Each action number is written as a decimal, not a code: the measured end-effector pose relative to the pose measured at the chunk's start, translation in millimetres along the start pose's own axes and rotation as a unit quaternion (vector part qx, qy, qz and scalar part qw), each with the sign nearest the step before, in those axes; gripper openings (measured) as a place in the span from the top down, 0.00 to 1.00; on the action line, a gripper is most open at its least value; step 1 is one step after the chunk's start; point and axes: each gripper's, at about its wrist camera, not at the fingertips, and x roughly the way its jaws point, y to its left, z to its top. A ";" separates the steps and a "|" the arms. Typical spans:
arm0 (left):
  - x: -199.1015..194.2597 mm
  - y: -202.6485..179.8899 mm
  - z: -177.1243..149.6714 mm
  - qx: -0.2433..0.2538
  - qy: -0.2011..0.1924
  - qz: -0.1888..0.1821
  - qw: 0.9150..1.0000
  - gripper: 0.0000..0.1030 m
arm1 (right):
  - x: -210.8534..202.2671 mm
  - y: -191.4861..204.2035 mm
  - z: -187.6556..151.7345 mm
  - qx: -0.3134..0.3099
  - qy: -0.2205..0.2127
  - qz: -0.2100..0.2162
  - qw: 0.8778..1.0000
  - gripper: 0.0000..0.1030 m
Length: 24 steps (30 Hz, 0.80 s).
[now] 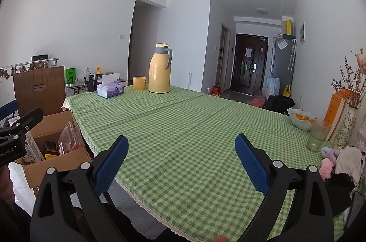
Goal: Collect trash
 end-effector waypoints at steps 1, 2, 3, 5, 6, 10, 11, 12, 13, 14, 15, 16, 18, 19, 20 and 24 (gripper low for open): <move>0.1 -0.4 -0.2 0.000 0.001 0.000 1.000 0.07 | 0.2 0.3 -0.1 0.000 0.001 0.001 1.000 0.12; 0.0 -0.5 -0.3 0.001 0.001 -0.001 1.000 0.07 | 0.6 0.4 0.1 0.000 0.001 0.001 1.000 0.12; 0.0 -0.7 -0.5 0.002 0.002 -0.001 1.000 0.07 | 0.4 0.5 -0.5 0.000 -0.001 0.000 1.000 0.12; -0.6 -1.0 -0.5 0.002 0.001 -0.002 1.000 0.07 | 0.3 1.2 -0.1 0.000 -0.002 -0.001 1.000 0.12; -0.6 -0.9 -0.3 0.003 0.001 -0.001 1.000 0.07 | 0.5 1.6 0.1 0.000 -0.003 0.000 1.000 0.12; -1.4 -0.2 0.1 0.002 0.000 -0.003 1.000 0.07 | 0.0 2.9 0.4 -0.003 -0.005 -0.001 1.000 0.12; -1.4 -0.2 -0.1 0.002 0.000 -0.002 1.000 0.07 | 0.2 2.8 0.1 -0.004 -0.005 -0.001 1.000 0.12; -1.6 -0.4 -0.5 0.002 0.000 -0.002 1.000 0.07 | -0.6 2.6 -0.5 -0.004 -0.005 -0.001 1.000 0.12; -1.8 -0.6 -0.4 0.002 0.000 -0.003 1.000 0.07 | -0.4 2.6 -0.5 -0.003 -0.005 -0.001 1.000 0.12; -1.7 -0.3 -0.6 0.002 0.000 -0.002 1.000 0.07 | -0.1 2.6 -0.3 -0.002 -0.004 0.000 1.000 0.12; -1.9 -0.2 -0.7 0.002 -0.001 -0.002 1.000 0.07 | -0.3 2.9 -0.8 -0.002 -0.005 -0.001 1.000 0.12; -2.0 0.0 -0.9 0.002 -0.001 -0.003 1.000 0.07 | -0.7 3.0 -0.6 -0.002 -0.007 -0.001 1.000 0.12; -1.6 0.0 -0.9 0.001 0.000 -0.003 1.000 0.07 | -1.2 3.0 -0.6 -0.003 -0.007 -0.002 1.000 0.12; -2.0 -0.3 -0.6 0.001 0.000 -0.003 1.000 0.07 | -1.2 2.6 -0.8 -0.004 -0.007 -0.003 1.000 0.12; -2.1 -0.1 -0.3 0.000 -0.001 -0.003 1.000 0.07 | -1.0 2.5 -0.8 -0.003 -0.007 -0.002 1.000 0.12; -3.4 0.0 0.2 0.000 -0.002 -0.005 1.000 0.07 | -1.2 2.3 -0.1 -0.002 -0.008 -0.004 1.000 0.12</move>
